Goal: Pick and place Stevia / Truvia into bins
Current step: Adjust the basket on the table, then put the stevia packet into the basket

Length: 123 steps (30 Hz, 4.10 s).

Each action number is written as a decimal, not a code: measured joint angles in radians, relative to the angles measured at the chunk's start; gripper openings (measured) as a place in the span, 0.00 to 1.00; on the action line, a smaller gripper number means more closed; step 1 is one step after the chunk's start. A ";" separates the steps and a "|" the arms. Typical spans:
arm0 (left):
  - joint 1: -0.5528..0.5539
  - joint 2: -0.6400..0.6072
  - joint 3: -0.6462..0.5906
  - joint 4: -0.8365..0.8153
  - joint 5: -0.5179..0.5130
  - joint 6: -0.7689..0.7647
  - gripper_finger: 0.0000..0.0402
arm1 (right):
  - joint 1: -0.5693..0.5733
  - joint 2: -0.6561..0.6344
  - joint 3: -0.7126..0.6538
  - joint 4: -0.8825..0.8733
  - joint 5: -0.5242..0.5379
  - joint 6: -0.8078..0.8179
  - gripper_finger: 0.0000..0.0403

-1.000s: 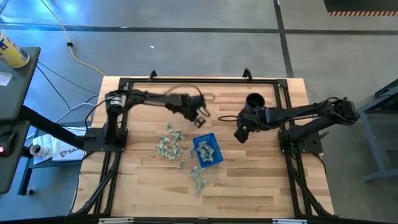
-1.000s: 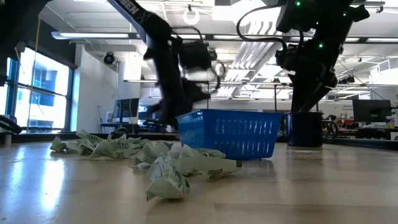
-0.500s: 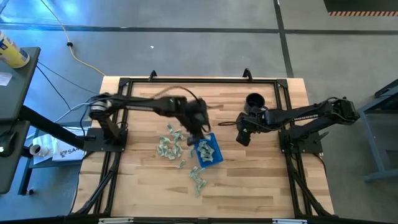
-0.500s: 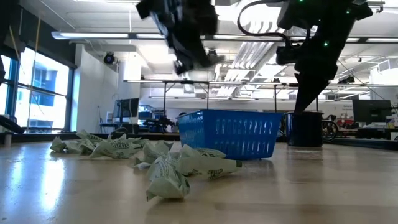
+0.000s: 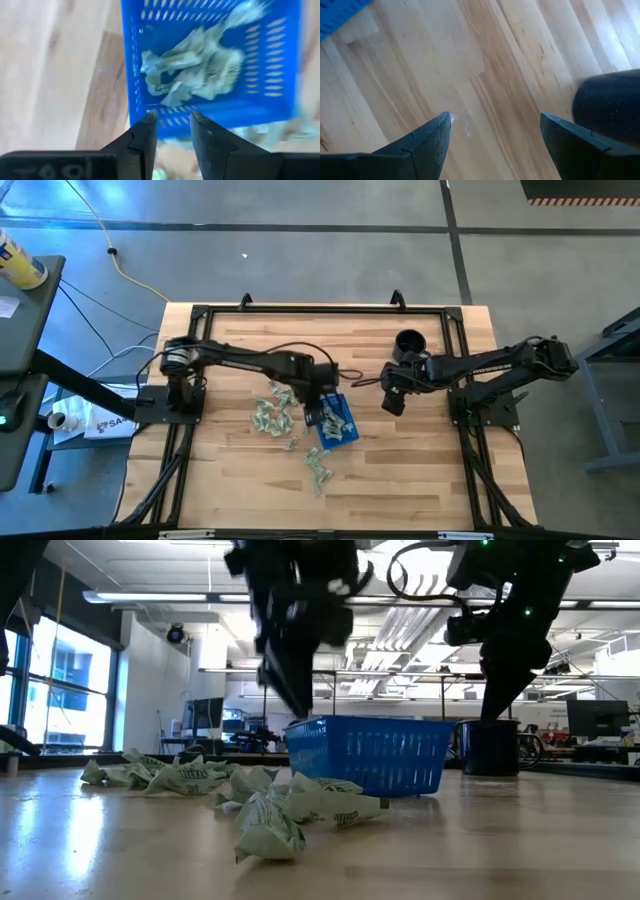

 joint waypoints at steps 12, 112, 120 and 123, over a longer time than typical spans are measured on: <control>-0.051 -0.061 -0.157 -0.020 0.159 -0.150 0.29 | -0.006 0.000 -0.029 0.052 -0.003 -0.109 0.73; 0.078 -0.096 -0.104 0.554 0.085 0.031 0.54 | 0.253 -0.178 0.087 -0.282 0.308 0.479 0.73; 0.083 -0.164 -0.074 -0.117 -0.164 0.317 0.67 | 0.253 -0.176 0.087 -0.264 0.271 0.420 0.73; 0.086 -0.166 -0.179 -0.154 -0.153 0.322 0.64 | 0.253 -0.157 0.086 -0.231 0.254 0.371 0.73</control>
